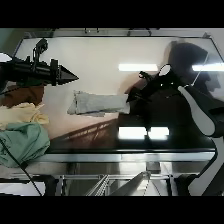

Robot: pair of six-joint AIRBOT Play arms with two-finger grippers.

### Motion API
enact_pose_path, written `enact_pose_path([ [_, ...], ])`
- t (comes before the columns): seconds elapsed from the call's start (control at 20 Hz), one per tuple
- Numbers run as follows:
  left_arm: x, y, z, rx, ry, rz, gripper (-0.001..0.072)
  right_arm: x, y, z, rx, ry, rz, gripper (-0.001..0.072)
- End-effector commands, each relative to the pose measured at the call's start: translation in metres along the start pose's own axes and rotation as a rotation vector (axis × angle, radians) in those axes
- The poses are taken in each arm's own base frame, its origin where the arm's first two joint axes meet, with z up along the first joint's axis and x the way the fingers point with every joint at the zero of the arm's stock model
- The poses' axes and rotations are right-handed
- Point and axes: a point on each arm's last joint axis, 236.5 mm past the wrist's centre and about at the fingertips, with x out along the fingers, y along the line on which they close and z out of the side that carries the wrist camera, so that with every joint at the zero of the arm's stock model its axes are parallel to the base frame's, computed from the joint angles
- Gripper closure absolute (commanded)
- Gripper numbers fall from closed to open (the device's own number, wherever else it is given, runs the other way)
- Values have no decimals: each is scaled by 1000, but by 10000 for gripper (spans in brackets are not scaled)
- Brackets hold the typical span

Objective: Fold the shirts.

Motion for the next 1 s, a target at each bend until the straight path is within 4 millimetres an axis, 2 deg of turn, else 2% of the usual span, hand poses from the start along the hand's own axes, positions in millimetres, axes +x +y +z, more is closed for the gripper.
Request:
enact_pose_path([
  [0.0,0,-16,4,1,-16,-68,705,46,37,0,-37,20,173,56],
  [0.05,0,-17,4,0,-19,-75,705,53,49,0,-42,20,227,59],
  [0.1,-1,-19,5,0,-22,-84,705,54,64,2,-43,10,291,96],
  [0.15,-1,-20,4,-3,-19,-86,705,50,76,6,-59,-8,347,436],
  [0.2,-1,-20,3,-10,-13,-88,705,41,87,12,-80,-36,401,699],
  [0.3,1,-22,2,-7,-8,-88,705,11,98,23,-128,-107,436,699],
  [0.35,4,-23,0,-5,0,-91,705,-11,93,30,-149,-155,406,700],
  [0.4,7,-25,-2,-2,12,-94,705,-42,77,40,-151,-217,336,700],
  [0.5,13,-29,-7,5,35,-101,705,-115,19,53,-64,-345,140,700],
  [0.55,16,-32,-10,10,49,-106,705,-166,-23,51,23,-424,31,700],
  [0.65,24,-37,-17,36,78,-116,704,-252,-91,29,141,-562,-100,702],
  [0.7,28,-40,-20,49,91,-120,705,-293,-128,8,223,-639,-138,702],
  [0.8,36,-46,-26,74,117,-129,704,-353,-199,-51,413,-763,-185,701],
  [0.85,41,-49,-30,83,134,-133,705,-375,-237,-88,504,-809,-219,701],
  [0.95,50,-53,-38,95,167,-137,705,-398,-295,-160,678,-858,-258,700],
])
